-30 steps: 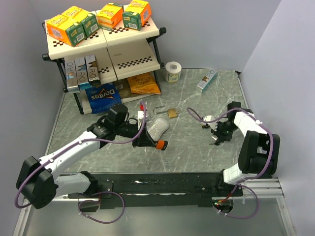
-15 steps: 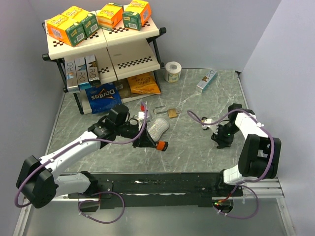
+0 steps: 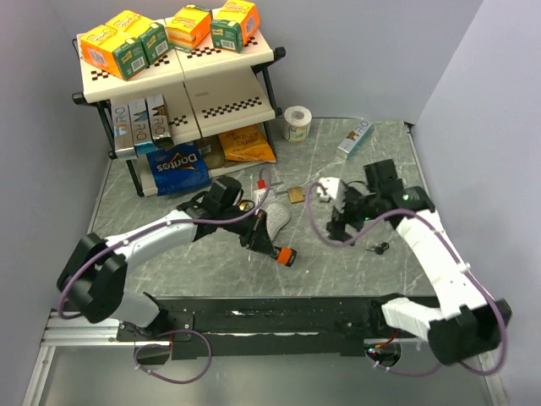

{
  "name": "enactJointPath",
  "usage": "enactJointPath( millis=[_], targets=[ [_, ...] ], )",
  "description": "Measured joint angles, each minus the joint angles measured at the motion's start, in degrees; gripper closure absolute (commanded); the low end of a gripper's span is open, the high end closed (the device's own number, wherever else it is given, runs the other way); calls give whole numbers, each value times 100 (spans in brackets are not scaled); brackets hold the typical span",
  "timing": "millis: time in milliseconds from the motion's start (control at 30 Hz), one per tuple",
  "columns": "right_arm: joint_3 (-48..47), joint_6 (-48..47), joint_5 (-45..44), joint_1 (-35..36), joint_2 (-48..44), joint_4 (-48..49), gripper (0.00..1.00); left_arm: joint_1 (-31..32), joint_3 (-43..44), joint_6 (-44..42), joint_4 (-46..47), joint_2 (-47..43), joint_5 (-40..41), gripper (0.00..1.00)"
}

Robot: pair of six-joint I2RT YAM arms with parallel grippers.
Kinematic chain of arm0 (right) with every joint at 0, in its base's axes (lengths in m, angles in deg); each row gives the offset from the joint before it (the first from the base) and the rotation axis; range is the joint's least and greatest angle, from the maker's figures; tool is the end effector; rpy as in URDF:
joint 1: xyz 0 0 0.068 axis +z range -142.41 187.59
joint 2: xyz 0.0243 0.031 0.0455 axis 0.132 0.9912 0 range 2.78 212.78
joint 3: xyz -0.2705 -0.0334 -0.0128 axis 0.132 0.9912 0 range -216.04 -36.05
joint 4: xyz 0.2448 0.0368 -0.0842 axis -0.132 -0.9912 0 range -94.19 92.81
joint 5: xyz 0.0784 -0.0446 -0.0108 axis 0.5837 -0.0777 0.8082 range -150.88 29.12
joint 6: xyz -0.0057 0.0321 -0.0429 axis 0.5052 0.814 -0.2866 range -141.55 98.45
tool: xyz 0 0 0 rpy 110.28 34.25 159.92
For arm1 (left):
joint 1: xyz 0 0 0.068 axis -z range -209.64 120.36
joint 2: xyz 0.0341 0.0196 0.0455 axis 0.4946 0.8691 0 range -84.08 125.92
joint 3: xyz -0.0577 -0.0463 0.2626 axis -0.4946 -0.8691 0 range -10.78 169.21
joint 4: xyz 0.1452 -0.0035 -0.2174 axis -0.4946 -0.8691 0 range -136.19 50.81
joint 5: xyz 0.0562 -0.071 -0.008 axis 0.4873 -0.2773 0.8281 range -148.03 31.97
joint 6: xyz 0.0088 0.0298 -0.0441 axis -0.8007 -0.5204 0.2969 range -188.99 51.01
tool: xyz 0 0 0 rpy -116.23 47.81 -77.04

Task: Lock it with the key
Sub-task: Place the key at the center of the board, then place the lock at the center of the board.

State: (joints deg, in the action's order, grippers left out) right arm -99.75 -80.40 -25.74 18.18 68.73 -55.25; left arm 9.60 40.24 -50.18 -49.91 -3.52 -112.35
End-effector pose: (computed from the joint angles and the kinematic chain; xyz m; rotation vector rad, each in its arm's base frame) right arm 0.2032 0.0589 0.3156 -1.5301 1.8547 0.4328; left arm 0.2076 -0.2070 0.2441 0.9673 2.2136 -1.5833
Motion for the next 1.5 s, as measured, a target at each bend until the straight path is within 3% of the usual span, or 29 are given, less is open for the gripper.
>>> enactJointPath(
  millis=[167,300,700,1067,1267,1300,1400,1433,1500],
  targets=[
    [11,1209,-4,1519,-494,466,1,0,79,726,98,260,-42,99],
    [129,1786,-219,2297,-389,841,1,0,87,1246,251,345,-144,99],
    [341,2367,-431,3303,136,1480,3,-125,59,2378,1187,605,-590,99],
    [595,2492,-909,3657,330,1965,30,-350,-260,3025,1893,651,-787,99],
    [693,2520,-1228,3657,328,2044,54,-442,-352,3117,2037,649,-776,99],
    [693,2533,-1263,3657,328,2063,62,-450,-356,3143,2068,649,-774,99],
    [693,2559,-1305,3657,328,2087,75,-457,-356,3154,2083,649,-767,82],
    [693,2566,-1305,3657,328,2087,77,-457,-356,3154,2081,649,-765,66],
    [693,2581,-1303,3648,326,2083,82,-459,-356,3119,2092,649,-772,54]
  ],
)
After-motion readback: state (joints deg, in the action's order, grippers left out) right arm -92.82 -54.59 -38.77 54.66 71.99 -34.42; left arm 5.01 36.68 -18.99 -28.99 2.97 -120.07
